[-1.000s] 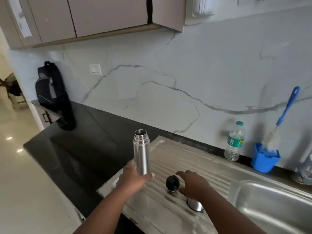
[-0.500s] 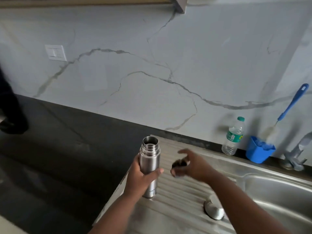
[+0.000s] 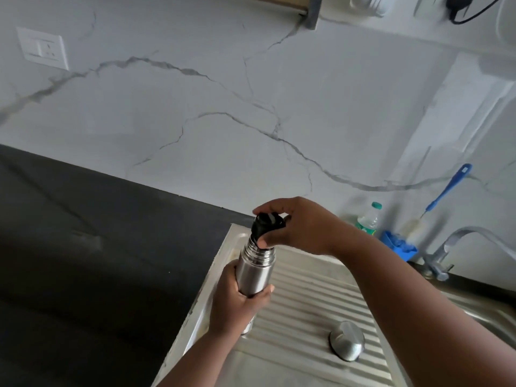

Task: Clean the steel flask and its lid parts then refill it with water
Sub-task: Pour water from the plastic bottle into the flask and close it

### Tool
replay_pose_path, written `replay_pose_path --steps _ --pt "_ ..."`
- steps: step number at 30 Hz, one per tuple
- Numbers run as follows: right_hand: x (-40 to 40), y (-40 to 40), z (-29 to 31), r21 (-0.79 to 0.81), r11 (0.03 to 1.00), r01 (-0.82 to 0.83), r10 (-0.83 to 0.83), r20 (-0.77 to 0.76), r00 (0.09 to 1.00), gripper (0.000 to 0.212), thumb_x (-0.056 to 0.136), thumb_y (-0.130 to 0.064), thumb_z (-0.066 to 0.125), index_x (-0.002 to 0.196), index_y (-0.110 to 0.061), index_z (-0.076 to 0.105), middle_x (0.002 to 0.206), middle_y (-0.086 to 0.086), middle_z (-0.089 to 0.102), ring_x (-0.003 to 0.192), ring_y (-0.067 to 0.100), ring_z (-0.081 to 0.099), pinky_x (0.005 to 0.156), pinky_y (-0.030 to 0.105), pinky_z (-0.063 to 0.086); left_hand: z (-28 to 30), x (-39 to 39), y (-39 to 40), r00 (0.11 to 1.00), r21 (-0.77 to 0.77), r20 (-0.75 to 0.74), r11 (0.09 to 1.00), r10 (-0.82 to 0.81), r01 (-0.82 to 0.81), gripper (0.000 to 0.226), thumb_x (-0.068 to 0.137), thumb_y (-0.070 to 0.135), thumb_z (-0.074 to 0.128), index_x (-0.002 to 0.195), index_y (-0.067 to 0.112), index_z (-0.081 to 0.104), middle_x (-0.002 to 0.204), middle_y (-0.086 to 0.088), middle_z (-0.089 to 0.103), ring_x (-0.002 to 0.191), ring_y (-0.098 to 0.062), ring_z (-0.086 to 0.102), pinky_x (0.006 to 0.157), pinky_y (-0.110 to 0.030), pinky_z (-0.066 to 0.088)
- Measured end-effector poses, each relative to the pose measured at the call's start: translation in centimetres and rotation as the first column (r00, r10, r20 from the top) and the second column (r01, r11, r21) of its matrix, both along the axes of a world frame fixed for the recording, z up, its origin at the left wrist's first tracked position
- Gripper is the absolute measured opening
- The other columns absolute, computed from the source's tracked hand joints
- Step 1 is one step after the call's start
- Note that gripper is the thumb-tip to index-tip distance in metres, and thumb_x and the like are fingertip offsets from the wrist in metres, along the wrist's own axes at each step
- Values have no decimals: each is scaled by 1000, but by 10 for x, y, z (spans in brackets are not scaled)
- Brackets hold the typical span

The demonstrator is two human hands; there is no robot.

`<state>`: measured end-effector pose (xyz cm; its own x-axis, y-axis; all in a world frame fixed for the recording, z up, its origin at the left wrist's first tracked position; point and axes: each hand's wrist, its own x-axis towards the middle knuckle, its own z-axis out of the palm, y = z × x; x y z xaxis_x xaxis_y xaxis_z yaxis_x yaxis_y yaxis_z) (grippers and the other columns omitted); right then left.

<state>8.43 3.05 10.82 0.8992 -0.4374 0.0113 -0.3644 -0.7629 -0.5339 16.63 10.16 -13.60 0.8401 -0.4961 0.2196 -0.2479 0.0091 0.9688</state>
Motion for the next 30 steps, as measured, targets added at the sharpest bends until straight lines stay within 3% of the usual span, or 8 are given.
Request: replay_pose_path --steps 4,8,17,22,24,26,28,30 --pt "6 0 1 -70 997 29 -31 -24 999 49 71 -30 81 117 -35 65 111 -12 63 101 9 60 90 26 47 2 0 1 1000 -14 26 1000 10 -10 66 52 53 84 109 41 51 95 13 68 84 -6 67 72 -39 57" --pt "9 2 -2 -91 996 8 -13 -48 999 46 73 -31 80 115 -33 65 105 -15 61 97 7 59 78 17 44 3 0 2 999 -25 31 1000 8 -7 65 52 52 84 106 39 51 95 11 67 84 -8 67 72 -41 57" --pt "12 5 -26 -116 992 50 -58 -67 996 51 66 -34 84 112 -30 61 100 -8 59 90 13 59 72 24 48 1 0 1 1000 -51 19 999 0 1 62 51 51 84 103 40 51 91 7 66 81 -14 67 70 -44 57" --pt "14 5 -35 -229 972 60 -76 -62 995 51 67 -48 80 108 -31 56 98 -6 59 88 15 56 74 30 48 -1 0 -2 1000 -53 -6 999 -4 4 60 52 50 84 102 43 51 90 7 65 80 -14 67 70 -45 58" --pt "13 4 -36 -304 950 65 -94 -81 992 59 65 -62 76 113 -35 53 102 -7 56 93 15 56 77 32 48 0 0 -2 1000 -55 -9 998 -3 3 61 53 50 84 104 43 51 92 7 65 82 -14 67 72 -45 58" --pt "10 3 -38 -274 961 39 -73 -115 991 75 63 -68 74 127 -40 47 112 -9 48 102 14 53 86 32 46 0 -1 -2 1000 -64 0 998 -9 9 64 55 49 85 110 41 52 100 9 66 90 -13 67 78 -43 57" --pt "7 2 -39 -111 994 -18 6 -109 994 82 69 -57 77 140 -40 38 125 -8 40 113 13 48 96 28 42 1 -2 -2 1000 -64 -6 998 -7 6 63 56 48 85 110 42 52 100 10 65 92 -12 66 79 -43 57" --pt "5 0 -38 -16 995 -97 95 -94 991 72 81 -30 73 143 -37 38 137 -8 36 123 12 45 99 20 35 1 -2 -1 1000 -49 -31 999 2 -3 60 54 48 85 103 42 51 92 8 65 83 -13 67 73 -45 58"
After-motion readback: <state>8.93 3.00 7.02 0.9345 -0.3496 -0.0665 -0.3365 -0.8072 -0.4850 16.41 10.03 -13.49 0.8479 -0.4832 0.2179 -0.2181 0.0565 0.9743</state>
